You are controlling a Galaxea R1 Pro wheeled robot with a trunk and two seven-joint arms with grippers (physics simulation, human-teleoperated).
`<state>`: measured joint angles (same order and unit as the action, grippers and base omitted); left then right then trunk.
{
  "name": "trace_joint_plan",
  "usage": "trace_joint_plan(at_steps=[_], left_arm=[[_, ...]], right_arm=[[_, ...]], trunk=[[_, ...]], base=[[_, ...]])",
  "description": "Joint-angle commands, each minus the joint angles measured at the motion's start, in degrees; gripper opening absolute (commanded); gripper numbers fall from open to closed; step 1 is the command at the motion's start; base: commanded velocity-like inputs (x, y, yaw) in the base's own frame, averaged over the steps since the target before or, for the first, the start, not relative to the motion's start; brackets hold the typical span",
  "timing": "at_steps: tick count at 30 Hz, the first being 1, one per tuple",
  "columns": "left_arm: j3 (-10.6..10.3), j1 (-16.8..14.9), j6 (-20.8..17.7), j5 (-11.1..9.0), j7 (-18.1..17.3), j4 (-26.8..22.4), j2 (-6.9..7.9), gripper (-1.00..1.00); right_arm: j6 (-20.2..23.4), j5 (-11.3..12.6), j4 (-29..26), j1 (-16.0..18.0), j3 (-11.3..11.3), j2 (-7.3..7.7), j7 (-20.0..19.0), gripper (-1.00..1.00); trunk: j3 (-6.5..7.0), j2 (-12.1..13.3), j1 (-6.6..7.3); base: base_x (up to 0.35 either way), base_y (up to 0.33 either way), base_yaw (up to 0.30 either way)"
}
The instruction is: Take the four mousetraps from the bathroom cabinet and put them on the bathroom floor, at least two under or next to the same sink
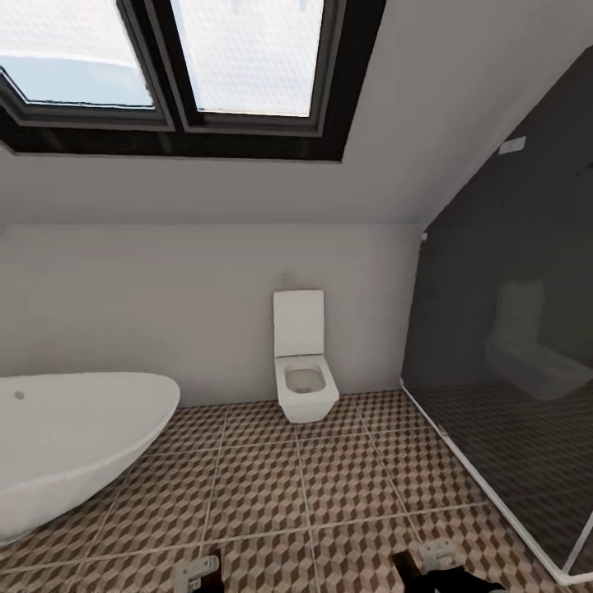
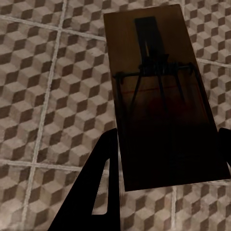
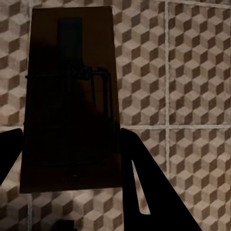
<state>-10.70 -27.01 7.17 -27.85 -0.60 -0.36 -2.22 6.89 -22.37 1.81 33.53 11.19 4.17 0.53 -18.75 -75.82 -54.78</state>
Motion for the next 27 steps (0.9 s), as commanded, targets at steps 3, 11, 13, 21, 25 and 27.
trace_joint_plan(at_steps=[3, 11, 13, 21, 25, 27], left_arm=[[-0.5, -0.1, 0.2, -0.5, 0.0, 0.1, 0.00, -1.00], [-0.5, -0.1, 0.2, -0.5, 0.0, 0.1, 0.01, -1.00], [-0.5, -0.1, 0.2, -0.5, 0.0, 0.1, 0.01, -1.00], [-0.5, -0.1, 0.2, -0.5, 0.0, 0.1, -0.03, -1.00], [-0.5, -0.1, 0.2, -0.5, 0.0, 0.1, -0.02, -1.00], [-0.5, -0.1, 0.2, -0.5, 0.0, 0.1, -0.03, -1.00]], right_arm=[[0.1, -0.5, 0.1, 0.1, 0.5, -0.01, 0.2, -1.00], [0.1, -0.5, 0.1, 0.1, 0.5, 0.00, 0.1, -1.00], [0.1, -0.5, 0.1, 0.1, 0.5, 0.00, 0.1, -1.00], [0.1, -0.5, 0.1, 0.1, 0.5, 0.05, 0.0, -1.00], [0.1, -0.5, 0.1, 0.1, 0.5, 0.04, 0.0, -1.00], [0.1, -0.5, 0.1, 0.1, 0.5, 0.05, 0.0, -1.00]], trunk=[[-0.07, 0.0, 0.00], [-0.07, 0.0, 0.00], [-0.07, 0.0, 0.00], [-0.07, 0.0, 0.00], [-0.07, 0.0, 0.00], [-0.07, 0.0, 0.00]], base=[[0.000, 0.000, 0.286], [0.000, 0.000, 0.286], [0.000, 0.000, 0.286], [0.000, 0.000, 0.286], [0.000, 0.000, 0.286], [0.000, 0.000, 0.286]])
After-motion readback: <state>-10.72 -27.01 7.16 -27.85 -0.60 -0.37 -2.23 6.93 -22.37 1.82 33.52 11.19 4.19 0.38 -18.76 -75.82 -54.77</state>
